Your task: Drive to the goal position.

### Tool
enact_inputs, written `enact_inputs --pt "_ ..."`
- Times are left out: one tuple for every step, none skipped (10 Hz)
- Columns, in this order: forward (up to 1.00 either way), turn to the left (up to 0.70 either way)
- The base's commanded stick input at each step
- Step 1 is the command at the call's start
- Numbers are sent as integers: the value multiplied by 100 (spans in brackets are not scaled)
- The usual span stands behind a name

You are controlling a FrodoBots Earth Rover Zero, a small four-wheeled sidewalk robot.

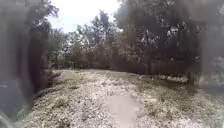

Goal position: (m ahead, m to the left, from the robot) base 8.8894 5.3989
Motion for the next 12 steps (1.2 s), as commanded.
enact_inputs --pt "0 0" --pt "0 0" --pt "0 0" --pt "0 0" --pt "4 0" --pt "85 0" --pt "85 0" --pt "85 0" --pt "85 0" --pt "85 0" --pt "85 0" --pt "85 0"
